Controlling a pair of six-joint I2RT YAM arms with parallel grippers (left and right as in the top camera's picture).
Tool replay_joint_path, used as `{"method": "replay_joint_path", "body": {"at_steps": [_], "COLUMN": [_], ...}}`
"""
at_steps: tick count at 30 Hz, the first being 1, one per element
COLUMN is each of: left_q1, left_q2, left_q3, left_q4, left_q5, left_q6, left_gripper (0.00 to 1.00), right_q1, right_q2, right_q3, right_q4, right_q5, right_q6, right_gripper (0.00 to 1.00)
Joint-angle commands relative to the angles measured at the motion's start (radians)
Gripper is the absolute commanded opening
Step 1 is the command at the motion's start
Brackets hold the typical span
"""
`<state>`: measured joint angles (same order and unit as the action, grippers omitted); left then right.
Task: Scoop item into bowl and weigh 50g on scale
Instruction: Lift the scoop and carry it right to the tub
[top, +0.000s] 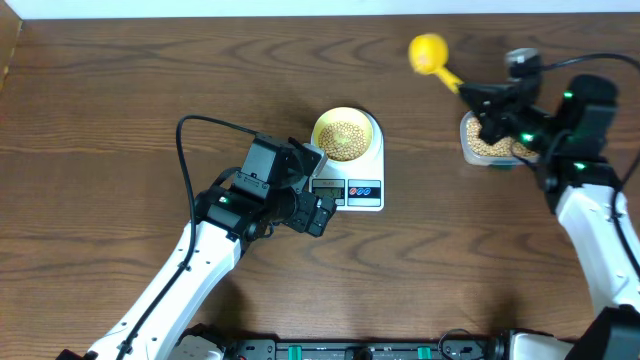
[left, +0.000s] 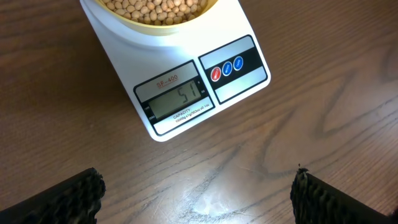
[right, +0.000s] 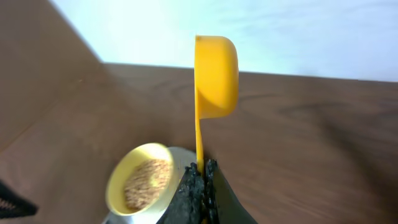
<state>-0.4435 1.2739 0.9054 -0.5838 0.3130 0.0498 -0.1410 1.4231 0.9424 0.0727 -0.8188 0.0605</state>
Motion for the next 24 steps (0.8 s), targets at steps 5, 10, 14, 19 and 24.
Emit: {"method": "replay_joint_path", "body": {"at_steps": [5,10,14,19,24], "left_q1": [-0.001,-0.001,-0.001,-0.001,-0.001], "left_q2": [0.006,0.006,0.006,0.006,0.006], "left_q3": [0.015,0.015,0.015,0.015,0.015], "left_q4": [-0.003,-0.003,-0.003,-0.003,-0.003], "left_q5": [0.008,0.008,0.008,0.008,0.008], "left_q6": [0.010,0.009,0.010,0.010,0.010], "left_gripper": [0.98,0.98,0.98,0.98,0.98], "right_q1": [-0.123,-0.163,-0.166,-0.166,-0.166], "right_q2": [-0.012,-0.012,-0.012,-0.012,-0.012], "right_q3": [0.006,0.006,0.006,0.006,0.006], "right_q4": [-0.009,-0.009,-0.009,-0.021,-0.021], "right_q5": [0.003,0.003,0.006,0.138,0.388], "right_q6": [0.006,0.006,0.013,0.017,0.167], "right_gripper": [0.01,0.01,0.01,0.01,0.01]}}
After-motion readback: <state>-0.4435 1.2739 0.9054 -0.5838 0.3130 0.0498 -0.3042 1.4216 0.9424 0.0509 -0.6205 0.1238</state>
